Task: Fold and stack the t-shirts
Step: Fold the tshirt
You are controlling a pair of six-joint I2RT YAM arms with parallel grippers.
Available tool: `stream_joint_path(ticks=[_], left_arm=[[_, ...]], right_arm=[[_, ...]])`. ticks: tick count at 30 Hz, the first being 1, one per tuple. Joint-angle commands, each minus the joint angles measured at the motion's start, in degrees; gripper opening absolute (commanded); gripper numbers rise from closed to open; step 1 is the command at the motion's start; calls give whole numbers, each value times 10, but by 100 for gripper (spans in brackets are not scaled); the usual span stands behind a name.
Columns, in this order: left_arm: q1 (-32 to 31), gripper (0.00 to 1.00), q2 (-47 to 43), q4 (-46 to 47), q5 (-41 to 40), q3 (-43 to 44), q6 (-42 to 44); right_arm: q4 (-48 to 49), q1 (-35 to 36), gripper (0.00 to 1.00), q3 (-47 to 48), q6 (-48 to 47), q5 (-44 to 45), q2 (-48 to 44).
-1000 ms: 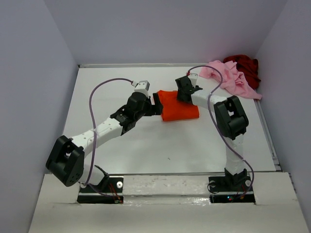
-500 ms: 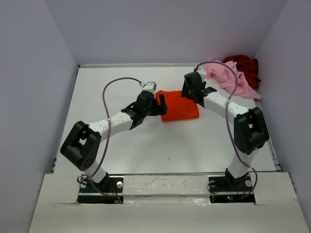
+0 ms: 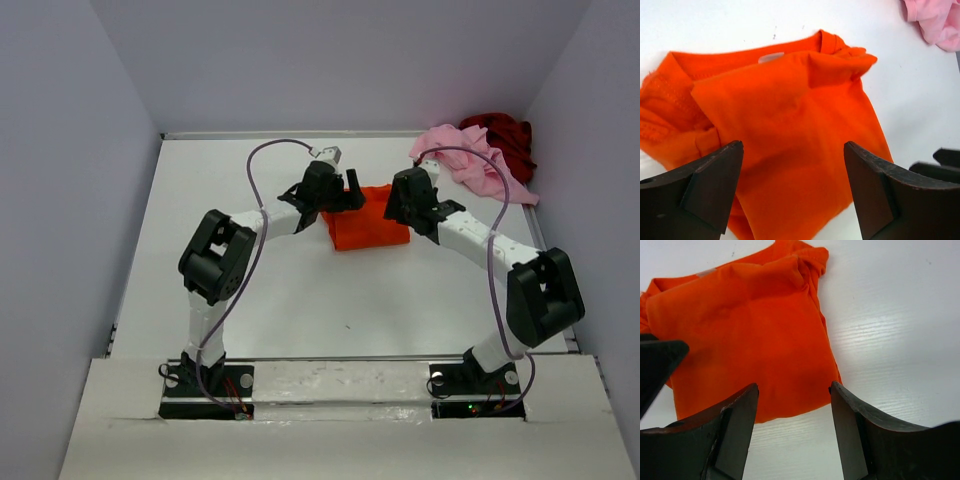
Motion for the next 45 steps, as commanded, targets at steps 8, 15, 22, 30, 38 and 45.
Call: stream_joint_path(ticks=[8, 15, 22, 30, 38, 45], left_arm=[[26, 90, 89, 28, 51, 65, -19], [38, 89, 91, 24, 39, 37, -8], [42, 89, 92, 27, 32, 23, 4], [43, 89, 92, 29, 29, 17, 17], [44, 89, 89, 27, 32, 22, 18], [43, 89, 86, 28, 31, 15, 21]], right_arm=[[41, 0, 65, 9, 4, -3, 52], [47, 0, 65, 88, -11, 17, 126], [38, -11, 65, 183, -26, 38, 182], [17, -22, 65, 257, -27, 53, 261], [18, -51, 64, 271, -5, 35, 317], [24, -89, 64, 298, -14, 24, 361]])
